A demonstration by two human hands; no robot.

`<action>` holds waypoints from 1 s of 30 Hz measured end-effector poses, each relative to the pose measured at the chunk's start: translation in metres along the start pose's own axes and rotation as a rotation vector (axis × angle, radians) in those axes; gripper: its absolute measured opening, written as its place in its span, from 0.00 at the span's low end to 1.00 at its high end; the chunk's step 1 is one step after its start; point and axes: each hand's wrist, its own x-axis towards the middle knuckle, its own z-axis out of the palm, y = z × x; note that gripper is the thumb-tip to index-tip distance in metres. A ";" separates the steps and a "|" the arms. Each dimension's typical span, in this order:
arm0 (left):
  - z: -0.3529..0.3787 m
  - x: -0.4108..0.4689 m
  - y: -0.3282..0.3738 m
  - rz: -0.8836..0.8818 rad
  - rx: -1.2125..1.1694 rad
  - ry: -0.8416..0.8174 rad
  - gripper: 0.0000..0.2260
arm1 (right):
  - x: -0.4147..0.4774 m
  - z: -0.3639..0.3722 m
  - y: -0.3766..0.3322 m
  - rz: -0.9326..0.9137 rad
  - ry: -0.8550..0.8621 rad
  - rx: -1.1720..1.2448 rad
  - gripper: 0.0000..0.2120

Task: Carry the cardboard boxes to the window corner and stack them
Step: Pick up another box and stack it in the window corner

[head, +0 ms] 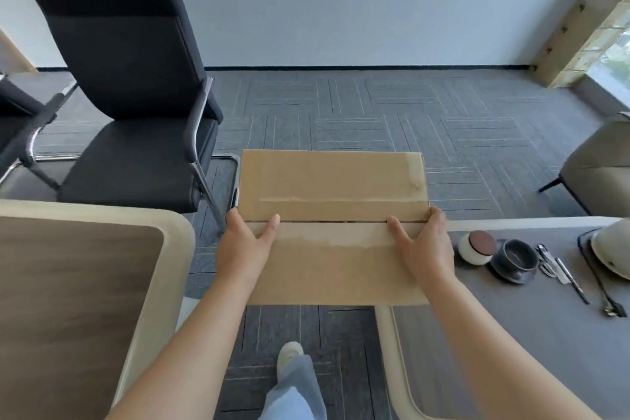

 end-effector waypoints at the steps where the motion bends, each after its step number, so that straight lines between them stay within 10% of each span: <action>1: 0.000 0.020 0.002 -0.002 -0.008 -0.007 0.29 | 0.013 0.010 -0.011 0.006 0.006 -0.009 0.34; 30: 0.099 0.442 0.231 0.124 -0.041 -0.019 0.30 | 0.442 0.089 -0.193 0.017 0.071 0.078 0.35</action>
